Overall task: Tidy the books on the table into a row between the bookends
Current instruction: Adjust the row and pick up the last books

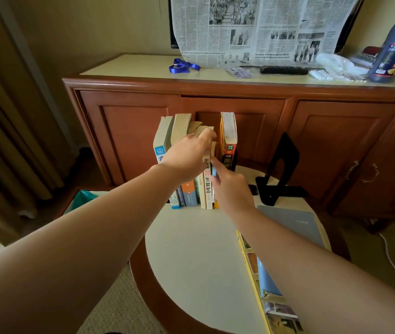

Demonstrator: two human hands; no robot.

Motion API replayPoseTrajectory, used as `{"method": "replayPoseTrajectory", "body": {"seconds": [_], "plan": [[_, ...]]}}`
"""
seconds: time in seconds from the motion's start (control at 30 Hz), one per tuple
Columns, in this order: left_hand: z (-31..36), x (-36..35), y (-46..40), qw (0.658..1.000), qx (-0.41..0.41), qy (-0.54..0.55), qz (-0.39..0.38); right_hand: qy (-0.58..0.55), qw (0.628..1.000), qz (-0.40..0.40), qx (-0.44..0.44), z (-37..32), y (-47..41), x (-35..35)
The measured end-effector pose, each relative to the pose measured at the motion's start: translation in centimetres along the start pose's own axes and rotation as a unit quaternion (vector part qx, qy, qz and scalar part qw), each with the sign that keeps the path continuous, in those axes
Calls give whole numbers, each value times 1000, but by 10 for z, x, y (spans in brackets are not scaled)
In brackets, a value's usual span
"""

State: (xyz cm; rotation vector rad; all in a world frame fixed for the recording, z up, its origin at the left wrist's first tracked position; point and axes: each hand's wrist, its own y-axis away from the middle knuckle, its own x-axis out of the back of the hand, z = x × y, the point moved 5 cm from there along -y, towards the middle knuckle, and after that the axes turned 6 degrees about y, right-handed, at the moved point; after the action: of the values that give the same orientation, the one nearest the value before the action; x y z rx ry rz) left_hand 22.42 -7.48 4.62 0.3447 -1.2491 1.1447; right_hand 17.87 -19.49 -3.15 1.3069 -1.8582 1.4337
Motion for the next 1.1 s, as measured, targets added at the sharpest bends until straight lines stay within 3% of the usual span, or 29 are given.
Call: {"method": "replayPoseTrajectory", "body": {"seconds": [0.17, 0.47, 0.7, 0.8, 0.87, 0.93, 0.97, 1.03, 1.1], "plan": [[-1, 1, 0, 1000, -3, 1, -6, 74, 996, -58, -8, 1, -2, -11], [-5, -6, 3, 1000, -8, -26, 3, 106, 986, -115, -58, 4, 1, -20], [-9, -9, 19, 998, -49, -37, 17, 194, 975, -106, -22, -2, 2, -13], [-10, -2, 44, 989, -76, 25, 124, 144, 987, -73, 1, 0, 7, -6], [-23, 2, 66, 964, -26, 60, 256, 61, 998, 5, -21, 5, 12, 5], [-49, 0, 86, 932, 109, 114, 326, 3, 994, 72, -76, 13, 12, 16], [-62, -4, 92, 918, 176, 145, 323, -18, 991, 87, -99, 17, 10, 20], [-82, -16, 94, 914, 261, 187, 248, -13, 991, 76, -108, 23, 0, 24], [-87, -23, 87, 931, 257, 208, 157, 5, 995, 23, -92, 26, -10, 23]]}}
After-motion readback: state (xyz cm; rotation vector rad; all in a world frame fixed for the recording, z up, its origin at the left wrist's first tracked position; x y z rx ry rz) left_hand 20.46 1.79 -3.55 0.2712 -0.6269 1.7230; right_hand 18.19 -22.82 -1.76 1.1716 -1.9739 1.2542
